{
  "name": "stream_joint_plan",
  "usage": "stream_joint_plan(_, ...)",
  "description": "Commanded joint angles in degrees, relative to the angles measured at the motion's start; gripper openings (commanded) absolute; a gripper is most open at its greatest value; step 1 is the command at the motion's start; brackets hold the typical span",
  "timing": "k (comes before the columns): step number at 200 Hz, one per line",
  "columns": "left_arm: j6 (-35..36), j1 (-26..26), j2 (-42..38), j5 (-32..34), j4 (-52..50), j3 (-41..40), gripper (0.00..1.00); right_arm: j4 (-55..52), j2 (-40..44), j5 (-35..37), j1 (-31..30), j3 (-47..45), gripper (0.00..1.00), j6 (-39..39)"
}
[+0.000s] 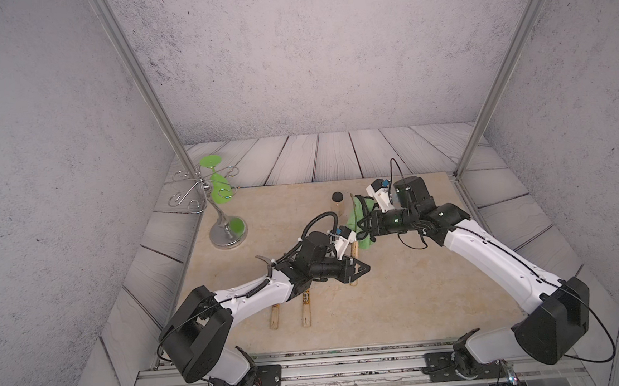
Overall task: Wipe small sickles with rags
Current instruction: Wipe the small sickle.
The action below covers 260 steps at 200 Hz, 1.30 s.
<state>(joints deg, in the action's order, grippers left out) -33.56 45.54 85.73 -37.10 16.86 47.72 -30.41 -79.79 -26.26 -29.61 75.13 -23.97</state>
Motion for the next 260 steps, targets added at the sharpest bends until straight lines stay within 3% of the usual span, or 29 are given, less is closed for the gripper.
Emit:
stream_joint_plan(1,-1.06,-3.24,1.48,-1.18,1.18,2.28,0.00,-3.68,5.64,-6.88,-2.65,-0.90,0.15,2.15)
stream_joint_plan(61,-0.63,-5.90,-1.19,-2.25,-0.01,1.40,0.00,-10.29,10.18,5.89,-2.13,-1.87,0.15,3.13)
stream_joint_plan(81,-1.46,-5.81,-2.33,-2.45,1.03,-0.66,0.00,-11.74,9.93,8.99,0.62,-0.76,0.14,2.38)
stream_joint_plan(132,-1.25,-2.72,-7.66,-1.13,-0.59,-4.93,0.00,-9.62,3.88,6.86,9.41,3.71,0.14,1.93)
stream_joint_plan(175,-1.78,2.38,-9.40,1.24,-0.18,-6.75,0.00,-7.58,-4.71,5.83,9.75,9.88,0.14,2.22)
stream_joint_plan(260,-2.93,3.39,-11.38,-0.38,3.17,-8.18,0.00,-2.43,-11.09,-0.43,9.76,12.70,0.15,1.06)
